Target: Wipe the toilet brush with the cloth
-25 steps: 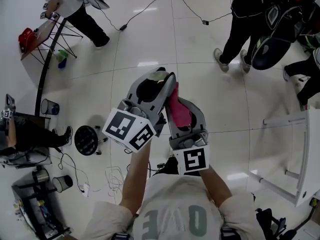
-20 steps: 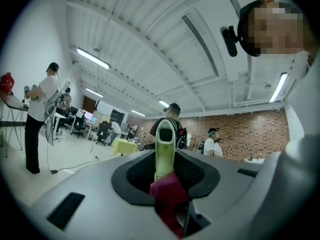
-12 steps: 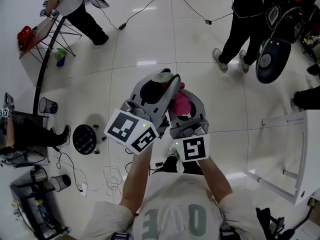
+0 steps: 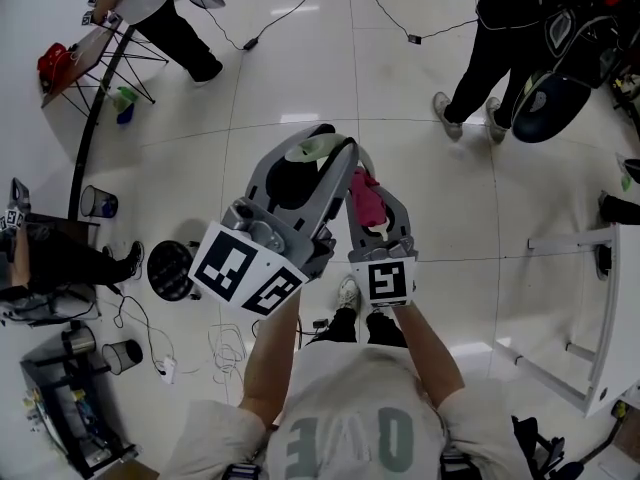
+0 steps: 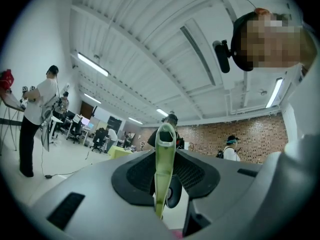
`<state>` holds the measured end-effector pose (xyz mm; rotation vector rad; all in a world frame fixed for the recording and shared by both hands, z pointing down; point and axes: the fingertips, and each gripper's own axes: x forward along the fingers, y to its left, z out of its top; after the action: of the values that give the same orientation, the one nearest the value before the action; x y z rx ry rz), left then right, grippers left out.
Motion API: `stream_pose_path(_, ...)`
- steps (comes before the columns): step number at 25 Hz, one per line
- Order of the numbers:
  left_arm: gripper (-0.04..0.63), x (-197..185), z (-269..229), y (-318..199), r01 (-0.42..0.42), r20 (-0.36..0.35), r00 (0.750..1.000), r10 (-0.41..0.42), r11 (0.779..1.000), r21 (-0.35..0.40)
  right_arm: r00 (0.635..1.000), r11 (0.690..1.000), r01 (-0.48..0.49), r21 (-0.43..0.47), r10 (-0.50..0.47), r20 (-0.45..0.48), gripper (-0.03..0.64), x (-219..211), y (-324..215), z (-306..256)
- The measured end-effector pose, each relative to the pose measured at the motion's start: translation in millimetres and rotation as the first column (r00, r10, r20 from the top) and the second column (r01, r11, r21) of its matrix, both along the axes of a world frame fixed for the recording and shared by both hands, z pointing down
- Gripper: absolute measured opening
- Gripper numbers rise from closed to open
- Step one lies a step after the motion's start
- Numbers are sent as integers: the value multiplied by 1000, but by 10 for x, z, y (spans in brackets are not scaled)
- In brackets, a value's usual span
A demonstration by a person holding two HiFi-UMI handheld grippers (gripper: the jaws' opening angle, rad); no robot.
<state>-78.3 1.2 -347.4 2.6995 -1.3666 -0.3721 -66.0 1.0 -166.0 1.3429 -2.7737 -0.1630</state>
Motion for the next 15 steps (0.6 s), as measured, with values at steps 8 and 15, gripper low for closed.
stream_pose_path(8,118,-66,12,-28,17,-15,1000,-17,1000,-2,999,996,7,-87,-10,-36,69,7,3,344)
stream_pose_path(15,118,-368,304,-233,161,-7,987,-161,987,30,969,996,60,-63,-43,245,69,257,114,-481)
